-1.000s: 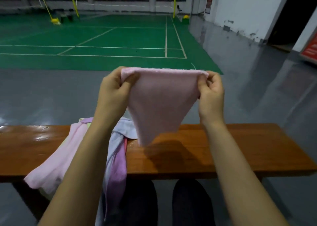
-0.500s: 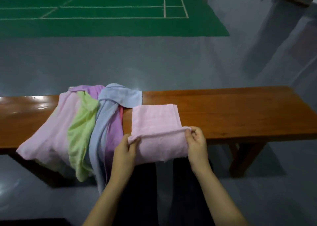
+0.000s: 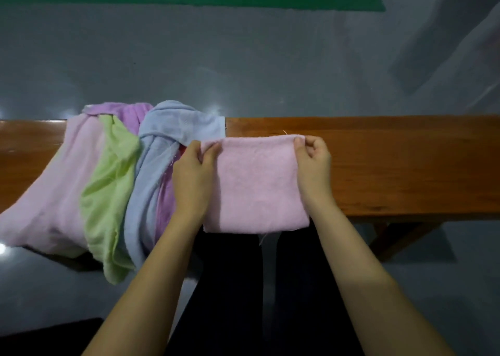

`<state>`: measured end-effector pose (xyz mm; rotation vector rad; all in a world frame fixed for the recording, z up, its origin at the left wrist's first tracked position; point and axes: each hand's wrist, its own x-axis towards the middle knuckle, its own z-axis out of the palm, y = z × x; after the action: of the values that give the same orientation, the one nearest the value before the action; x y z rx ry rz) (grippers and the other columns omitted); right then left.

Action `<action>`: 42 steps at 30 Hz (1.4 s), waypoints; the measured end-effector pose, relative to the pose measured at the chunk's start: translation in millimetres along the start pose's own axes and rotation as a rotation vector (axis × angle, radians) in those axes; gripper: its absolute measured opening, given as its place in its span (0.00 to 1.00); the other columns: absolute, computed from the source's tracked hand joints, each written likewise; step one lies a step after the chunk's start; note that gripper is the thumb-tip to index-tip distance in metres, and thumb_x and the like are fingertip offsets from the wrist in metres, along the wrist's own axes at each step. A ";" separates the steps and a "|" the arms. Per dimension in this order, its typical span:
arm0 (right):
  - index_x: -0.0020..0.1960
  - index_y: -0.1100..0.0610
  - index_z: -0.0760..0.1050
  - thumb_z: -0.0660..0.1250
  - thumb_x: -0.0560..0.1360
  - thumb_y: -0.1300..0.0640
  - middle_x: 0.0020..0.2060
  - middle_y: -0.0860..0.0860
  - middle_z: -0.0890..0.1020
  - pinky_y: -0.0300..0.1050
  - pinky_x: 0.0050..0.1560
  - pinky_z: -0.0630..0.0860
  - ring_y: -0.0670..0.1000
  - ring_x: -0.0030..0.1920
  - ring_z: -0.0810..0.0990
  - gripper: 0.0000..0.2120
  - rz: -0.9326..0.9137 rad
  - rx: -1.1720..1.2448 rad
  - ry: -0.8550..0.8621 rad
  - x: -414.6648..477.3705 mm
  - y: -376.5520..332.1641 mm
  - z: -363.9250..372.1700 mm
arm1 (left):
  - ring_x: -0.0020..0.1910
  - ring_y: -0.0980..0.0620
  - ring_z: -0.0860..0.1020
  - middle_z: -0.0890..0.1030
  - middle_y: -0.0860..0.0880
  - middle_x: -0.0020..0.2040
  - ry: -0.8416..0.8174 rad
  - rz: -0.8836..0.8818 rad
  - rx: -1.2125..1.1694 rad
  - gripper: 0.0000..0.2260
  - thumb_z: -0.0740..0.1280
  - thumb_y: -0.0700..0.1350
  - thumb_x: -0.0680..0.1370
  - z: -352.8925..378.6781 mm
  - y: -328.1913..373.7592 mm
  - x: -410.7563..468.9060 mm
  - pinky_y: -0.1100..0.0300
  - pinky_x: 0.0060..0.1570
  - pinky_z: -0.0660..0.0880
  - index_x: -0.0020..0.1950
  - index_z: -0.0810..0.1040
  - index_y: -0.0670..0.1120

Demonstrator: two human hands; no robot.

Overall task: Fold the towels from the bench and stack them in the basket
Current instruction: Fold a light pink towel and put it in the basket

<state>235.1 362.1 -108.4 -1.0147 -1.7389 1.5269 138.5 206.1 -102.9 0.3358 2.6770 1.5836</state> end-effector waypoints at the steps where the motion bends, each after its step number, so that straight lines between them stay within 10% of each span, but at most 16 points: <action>1: 0.51 0.55 0.72 0.60 0.81 0.53 0.42 0.45 0.77 0.34 0.39 0.69 0.41 0.40 0.74 0.06 0.001 -0.025 -0.001 5.5 2.1 3.0 | 0.33 0.53 0.69 0.72 0.53 0.31 -0.001 -0.010 0.036 0.16 0.65 0.54 0.77 4.5 -0.7 5.5 0.55 0.36 0.66 0.38 0.71 0.42; 18: 0.58 0.58 0.69 0.56 0.82 0.52 0.43 0.51 0.77 0.39 0.33 0.69 0.49 0.39 0.74 0.11 -0.103 -0.623 -0.034 20.4 17.3 21.7 | 0.42 0.41 0.72 0.76 0.43 0.43 -0.072 -0.031 0.520 0.16 0.56 0.59 0.80 30.2 -17.3 26.3 0.53 0.39 0.62 0.45 0.66 0.46; 29: 0.67 0.62 0.62 0.68 0.72 0.39 0.63 0.58 0.72 0.52 0.57 0.71 0.59 0.62 0.72 0.35 0.214 -0.901 -0.245 -1.4 -9.3 -6.7 | 0.44 0.44 0.79 0.81 0.46 0.40 -0.312 -0.197 0.446 0.23 0.66 0.64 0.72 -9.1 -23.9 27.4 0.55 0.40 0.69 0.46 0.78 0.42; 42: 0.49 0.59 0.75 0.69 0.72 0.54 0.44 0.54 0.79 0.45 0.41 0.72 0.55 0.44 0.77 0.10 0.286 -0.640 -0.351 -9.0 -7.6 4.2 | 0.48 0.41 0.77 0.81 0.43 0.45 -0.381 -0.190 0.450 0.15 0.70 0.50 0.71 13.2 -4.2 5.4 0.55 0.43 0.71 0.47 0.78 0.39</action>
<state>235.1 352.0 -101.1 -1.4143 -2.5153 1.3974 134.0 216.7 -112.5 0.3331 2.6298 0.7647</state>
